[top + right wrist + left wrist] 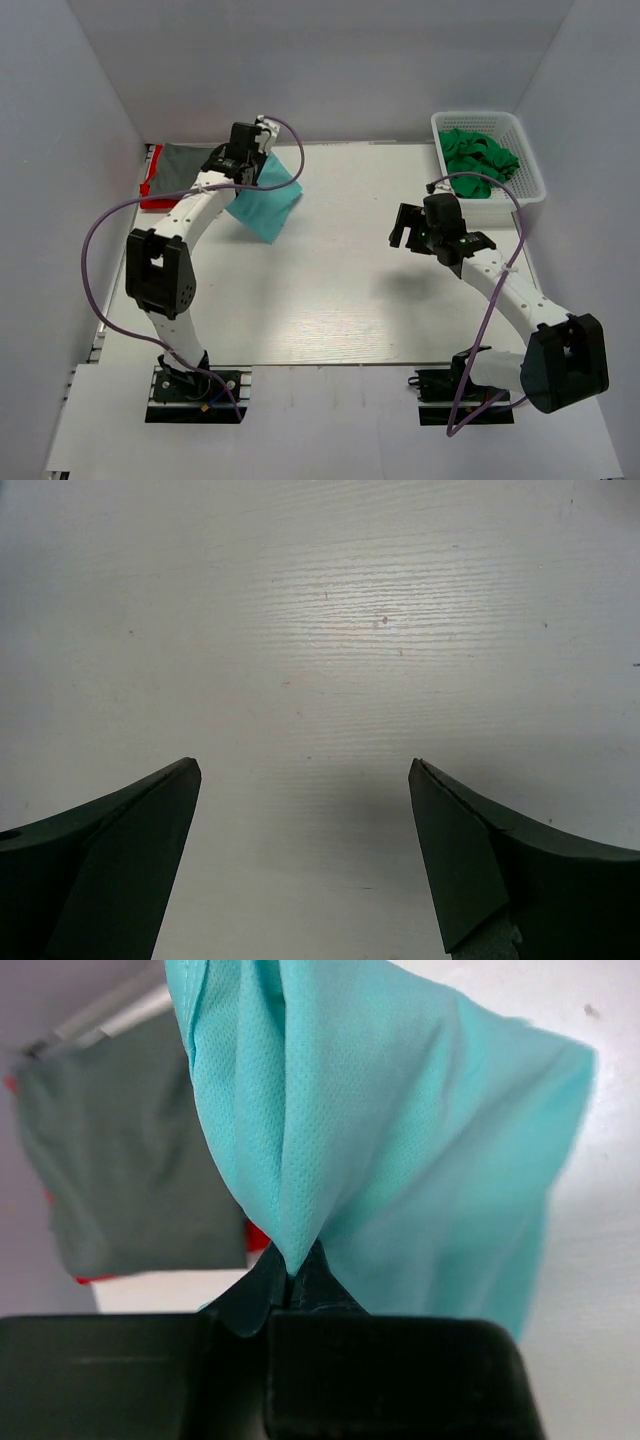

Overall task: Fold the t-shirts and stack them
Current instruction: Put the neatly folded tshirt into the corner of the board with the left arm

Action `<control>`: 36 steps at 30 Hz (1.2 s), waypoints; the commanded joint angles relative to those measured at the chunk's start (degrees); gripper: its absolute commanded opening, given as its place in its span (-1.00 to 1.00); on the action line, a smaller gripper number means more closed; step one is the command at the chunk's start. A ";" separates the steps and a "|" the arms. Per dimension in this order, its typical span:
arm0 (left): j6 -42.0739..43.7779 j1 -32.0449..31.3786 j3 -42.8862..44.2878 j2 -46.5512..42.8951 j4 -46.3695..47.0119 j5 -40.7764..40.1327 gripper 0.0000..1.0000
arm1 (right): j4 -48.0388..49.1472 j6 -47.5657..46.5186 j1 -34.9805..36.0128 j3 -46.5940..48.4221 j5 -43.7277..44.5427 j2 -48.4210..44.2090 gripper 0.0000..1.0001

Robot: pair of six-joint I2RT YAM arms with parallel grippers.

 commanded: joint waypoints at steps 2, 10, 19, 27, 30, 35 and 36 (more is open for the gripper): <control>6.52 3.18 5.97 -4.27 2.51 1.56 -1.00 | -0.47 0.52 -0.21 2.59 0.87 -1.18 0.81; 7.67 8.54 12.31 -1.46 3.30 4.81 -1.00 | -3.02 -0.09 -0.03 5.84 1.04 0.40 0.81; 4.95 16.01 14.07 0.13 4.01 6.84 -1.00 | -4.34 -0.27 -0.03 9.10 0.08 3.39 0.81; 0.29 23.13 16.52 4.60 4.01 6.30 -1.00 | -3.90 0.34 -0.03 10.85 -2.38 5.94 0.81; -1.64 25.06 17.32 7.67 4.01 7.54 -1.00 | -3.90 0.78 -0.03 12.26 -2.74 7.26 0.81; -3.84 28.57 17.32 10.22 7.08 8.06 -1.00 | -3.82 1.04 0.06 12.97 -3.18 8.22 0.81; -3.84 28.58 17.32 10.23 7.08 8.07 -1.00 | -3.73 1.22 -0.03 13.14 -3.87 8.49 0.81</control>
